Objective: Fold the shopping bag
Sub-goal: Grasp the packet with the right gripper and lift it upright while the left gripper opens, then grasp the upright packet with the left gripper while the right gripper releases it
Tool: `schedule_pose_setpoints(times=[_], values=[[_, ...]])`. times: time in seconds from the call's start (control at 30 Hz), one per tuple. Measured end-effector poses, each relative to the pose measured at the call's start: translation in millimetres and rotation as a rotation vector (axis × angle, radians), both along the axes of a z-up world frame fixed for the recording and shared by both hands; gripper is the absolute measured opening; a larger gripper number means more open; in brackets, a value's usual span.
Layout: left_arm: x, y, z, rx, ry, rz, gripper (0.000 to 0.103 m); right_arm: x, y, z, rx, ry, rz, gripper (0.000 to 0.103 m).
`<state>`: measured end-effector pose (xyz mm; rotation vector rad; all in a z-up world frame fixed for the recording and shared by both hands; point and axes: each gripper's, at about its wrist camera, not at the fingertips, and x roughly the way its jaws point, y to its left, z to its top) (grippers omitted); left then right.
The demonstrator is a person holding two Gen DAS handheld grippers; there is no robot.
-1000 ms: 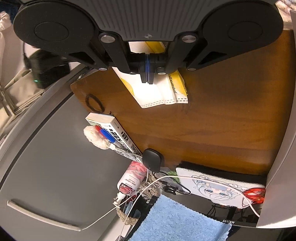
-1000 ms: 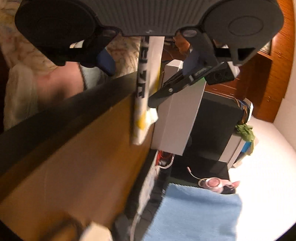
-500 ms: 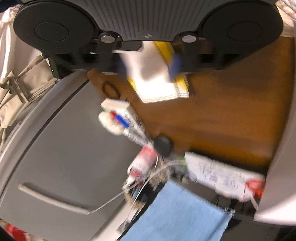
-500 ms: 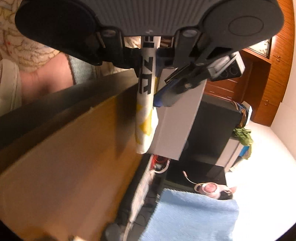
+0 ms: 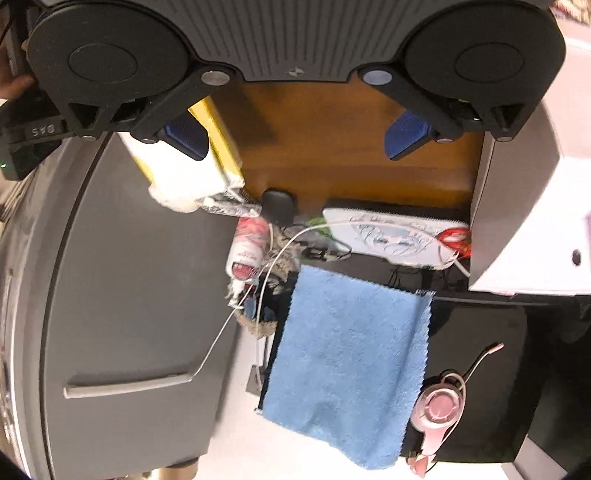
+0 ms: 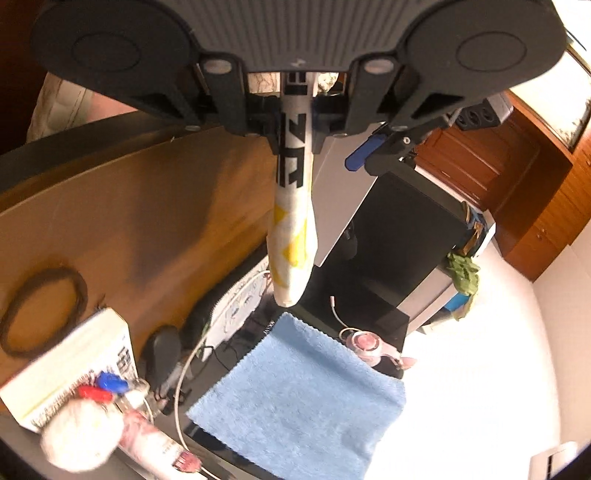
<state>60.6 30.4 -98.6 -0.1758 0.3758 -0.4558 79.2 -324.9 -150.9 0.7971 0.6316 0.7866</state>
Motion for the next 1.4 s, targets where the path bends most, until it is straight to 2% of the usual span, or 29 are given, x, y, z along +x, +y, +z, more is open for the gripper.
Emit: schedule_pose_setpoints(times=[0.07, 0.2, 0.3, 0.5, 0.6, 0.67, 0.7, 0.77, 0.83, 0.9, 0.93, 1.0, 1.13, 1.23, 1.33, 1.37, 1.4], values=[[1, 5, -2, -0.081, 0.015, -0.066, 0.103, -1, 0, 2, -0.008, -0.012, 0.0, 0.013], [8, 19, 3, -0.319, 0.089, -0.281, 0.102, -5, 2, 9, 0.002, -0.074, 0.034, 0.013], [13, 22, 7, -0.414, 0.112, -0.424, 0.102, -8, 3, 16, 0.032, -0.139, 0.088, 0.013], [32, 27, -4, -0.597, 0.222, -0.55, 0.093, -9, 8, 21, 0.167, -0.203, 0.255, 0.013], [37, 27, -12, -0.66, 0.264, -0.58, 0.086, -10, 9, 21, 0.197, -0.207, 0.309, 0.013], [39, 25, -15, -0.692, 0.279, -0.627, 0.075, -10, 12, 20, 0.214, -0.205, 0.344, 0.014], [40, 23, -15, -0.696, 0.281, -0.648, 0.071, -10, 13, 19, 0.219, -0.202, 0.353, 0.014], [39, 22, -13, -0.694, 0.278, -0.658, 0.054, -9, 14, 18, 0.226, -0.199, 0.363, 0.014], [38, 23, -15, -0.714, 0.272, -0.649, 0.044, -9, 15, 16, 0.234, -0.194, 0.37, 0.014], [38, 24, -17, -0.737, 0.268, -0.641, 0.028, -8, 15, 15, 0.236, -0.191, 0.375, 0.014], [39, 25, -18, -0.745, 0.272, -0.638, 0.015, -8, 15, 14, 0.24, -0.189, 0.374, 0.014], [39, 27, -20, -0.757, 0.283, -0.632, 0.014, -8, 13, 12, 0.258, -0.184, 0.377, 0.014], [35, 26, -17, -0.724, 0.26, -0.591, 0.013, -6, 14, 9, 0.26, -0.173, 0.371, 0.017], [29, 29, -8, -0.664, 0.21, -0.525, 0.013, -5, 13, 6, 0.26, -0.166, 0.346, 0.023], [15, 29, 10, -0.505, 0.095, -0.417, 0.013, -3, 6, 6, 0.245, -0.163, 0.285, 0.028], [9, 26, 16, -0.432, 0.049, -0.38, 0.013, -3, 3, 6, 0.23, -0.162, 0.25, 0.035], [0, 20, 24, -0.321, -0.027, -0.328, 0.013, -3, 0, 7, 0.213, -0.161, 0.214, 0.038]])
